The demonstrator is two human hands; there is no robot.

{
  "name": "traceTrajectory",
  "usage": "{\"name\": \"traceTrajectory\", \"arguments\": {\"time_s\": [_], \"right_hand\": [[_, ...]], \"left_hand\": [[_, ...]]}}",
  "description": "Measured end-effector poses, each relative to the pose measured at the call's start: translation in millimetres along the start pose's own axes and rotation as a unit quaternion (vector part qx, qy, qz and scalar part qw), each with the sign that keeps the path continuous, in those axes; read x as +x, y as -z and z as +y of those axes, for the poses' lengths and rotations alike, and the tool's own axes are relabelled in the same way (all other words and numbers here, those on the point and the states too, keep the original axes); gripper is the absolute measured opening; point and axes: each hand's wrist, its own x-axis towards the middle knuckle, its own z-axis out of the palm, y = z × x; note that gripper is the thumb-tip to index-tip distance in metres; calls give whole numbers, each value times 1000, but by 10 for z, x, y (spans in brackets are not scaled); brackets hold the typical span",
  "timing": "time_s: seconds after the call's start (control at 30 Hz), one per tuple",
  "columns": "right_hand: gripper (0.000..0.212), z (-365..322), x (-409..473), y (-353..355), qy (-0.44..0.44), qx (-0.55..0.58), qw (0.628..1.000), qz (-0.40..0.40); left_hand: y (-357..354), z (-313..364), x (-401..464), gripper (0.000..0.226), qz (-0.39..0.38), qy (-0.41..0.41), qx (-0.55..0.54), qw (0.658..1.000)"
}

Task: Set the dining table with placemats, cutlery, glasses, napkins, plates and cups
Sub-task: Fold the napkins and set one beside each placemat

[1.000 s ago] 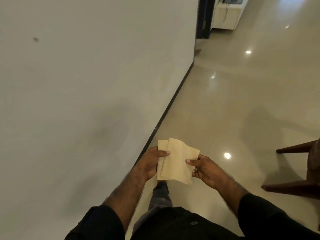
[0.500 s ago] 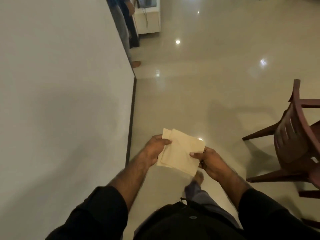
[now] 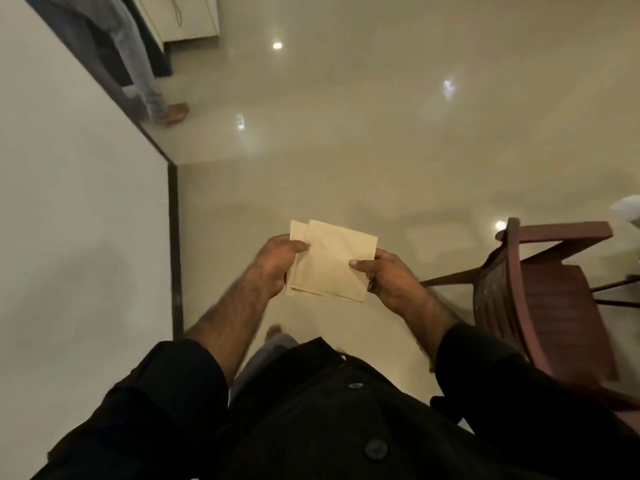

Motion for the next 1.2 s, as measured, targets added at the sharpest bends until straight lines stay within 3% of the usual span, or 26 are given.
{"name": "traceTrajectory", "arguments": {"time_s": [0.33,0.6,0.77,1.2], "right_hand": [[38,-1485,1410,448,31,106,987,121],[44,-2426,2060,978,62,217,950,215],[49,-2818,2444,1780,86,278,924,250],[55,-4386,2796,4151,129,354,867,325]], "left_hand": [[-911,1757,1939,21,-167,-2,97,981],[-2163,2910,3015,27,-300,19,212,930],[-3289,3228,3503,31,-352,26,265,897],[-6134,4160,4151,31,-406,49,300,862]]}}
